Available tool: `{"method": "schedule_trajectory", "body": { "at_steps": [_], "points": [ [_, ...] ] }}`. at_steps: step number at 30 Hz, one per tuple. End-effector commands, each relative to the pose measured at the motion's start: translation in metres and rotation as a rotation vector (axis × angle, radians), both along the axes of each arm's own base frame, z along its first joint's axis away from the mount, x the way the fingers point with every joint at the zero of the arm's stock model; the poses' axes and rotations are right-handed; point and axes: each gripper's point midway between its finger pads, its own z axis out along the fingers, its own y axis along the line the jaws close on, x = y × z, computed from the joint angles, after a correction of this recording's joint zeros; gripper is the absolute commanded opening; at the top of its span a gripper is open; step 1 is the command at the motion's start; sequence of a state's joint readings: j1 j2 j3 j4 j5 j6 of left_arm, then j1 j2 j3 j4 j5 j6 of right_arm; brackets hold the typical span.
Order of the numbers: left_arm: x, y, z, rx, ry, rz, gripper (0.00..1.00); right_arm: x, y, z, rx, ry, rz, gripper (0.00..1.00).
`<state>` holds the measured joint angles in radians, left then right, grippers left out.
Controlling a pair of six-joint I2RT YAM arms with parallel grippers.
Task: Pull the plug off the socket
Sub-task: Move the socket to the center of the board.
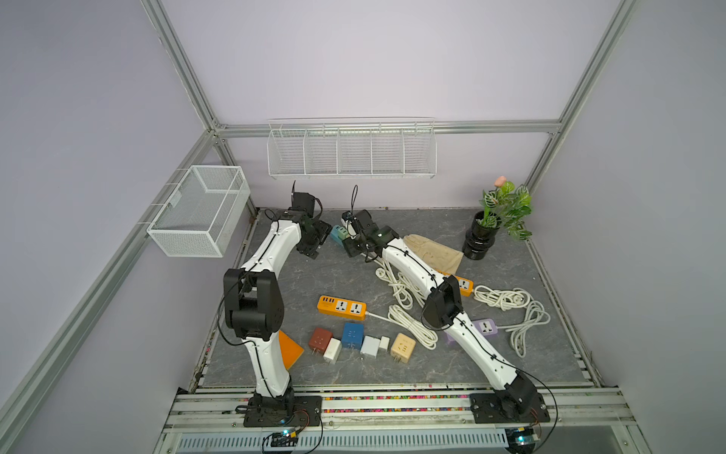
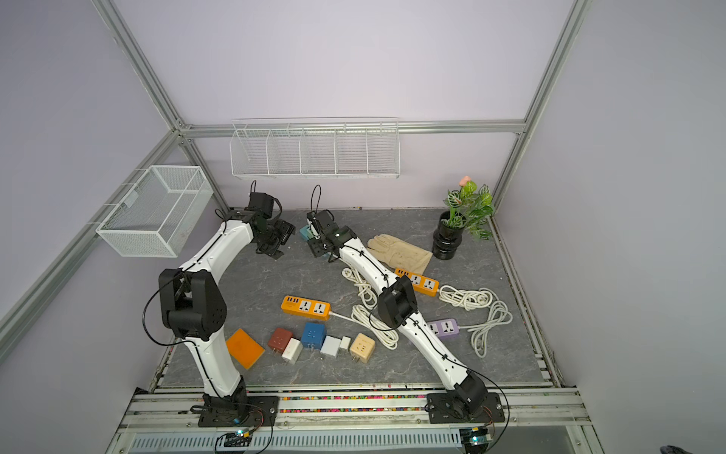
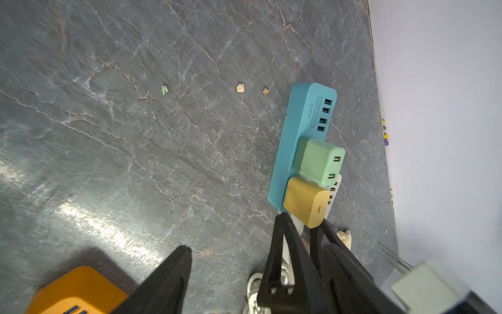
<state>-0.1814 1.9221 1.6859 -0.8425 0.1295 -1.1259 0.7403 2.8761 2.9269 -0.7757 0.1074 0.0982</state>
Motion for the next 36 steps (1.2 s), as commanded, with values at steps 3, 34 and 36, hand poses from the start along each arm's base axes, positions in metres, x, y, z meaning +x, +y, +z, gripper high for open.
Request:
{"method": "schedule_trajectory", "body": {
  "at_steps": [3,34,36],
  "points": [
    [-0.01,0.008,0.002,0.01,0.003,-0.006,0.78,0.003,0.01,-0.004,0.048,-0.007,0.016,0.47],
    [-0.056,0.065,-0.026,0.061,0.19,0.217,0.78,-0.161,0.03,-0.008,-0.228,0.239,0.43,0.17],
    [-0.056,0.068,-0.028,0.063,0.188,0.223,0.78,-0.169,0.026,-0.007,-0.229,0.238,0.44,0.18]
  ]
}}
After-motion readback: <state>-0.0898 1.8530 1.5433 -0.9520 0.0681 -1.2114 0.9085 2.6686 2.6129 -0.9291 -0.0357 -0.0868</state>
